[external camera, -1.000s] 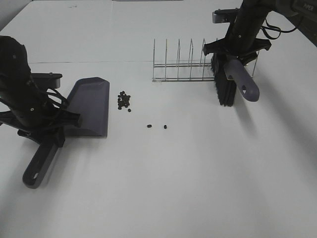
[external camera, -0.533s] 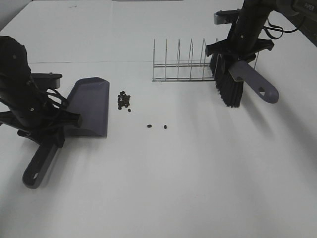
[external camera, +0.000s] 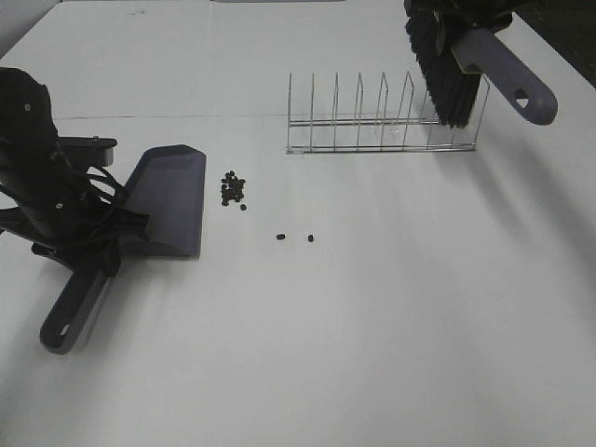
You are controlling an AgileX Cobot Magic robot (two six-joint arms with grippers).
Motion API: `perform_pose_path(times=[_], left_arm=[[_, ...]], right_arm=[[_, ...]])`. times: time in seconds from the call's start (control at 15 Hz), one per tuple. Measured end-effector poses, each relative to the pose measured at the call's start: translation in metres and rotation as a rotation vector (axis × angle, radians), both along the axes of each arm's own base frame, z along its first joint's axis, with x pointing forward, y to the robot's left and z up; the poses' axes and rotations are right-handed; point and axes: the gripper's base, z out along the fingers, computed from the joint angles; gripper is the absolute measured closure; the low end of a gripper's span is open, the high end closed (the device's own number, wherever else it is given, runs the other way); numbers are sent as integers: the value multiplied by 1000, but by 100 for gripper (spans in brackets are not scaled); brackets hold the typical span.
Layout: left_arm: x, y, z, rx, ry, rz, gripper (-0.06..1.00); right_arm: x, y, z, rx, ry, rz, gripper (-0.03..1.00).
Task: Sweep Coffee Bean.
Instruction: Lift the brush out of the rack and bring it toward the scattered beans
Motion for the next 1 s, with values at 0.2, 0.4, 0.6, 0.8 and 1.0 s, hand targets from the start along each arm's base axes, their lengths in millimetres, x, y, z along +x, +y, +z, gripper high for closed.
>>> perform_pose_path(times=[0.2,0.4,0.6,0.8,1.0], left_arm=[[1,2,16,11,-49,24,59],[-1,5,30,30,-68,35,59],[-16,9,17,48,-2,54,59],[-34,14,-2,50,16,76,59],[-31,13,-4,31,-35,82,59]], right_arm=[[-8,0,10,14,6,-4,66],[-28,3,27,40,30,6,66],[-57,19,40,25,63,50,66],[-89,54,21,12,175,109,66],[-99,60,-12,11,250,65,66]])
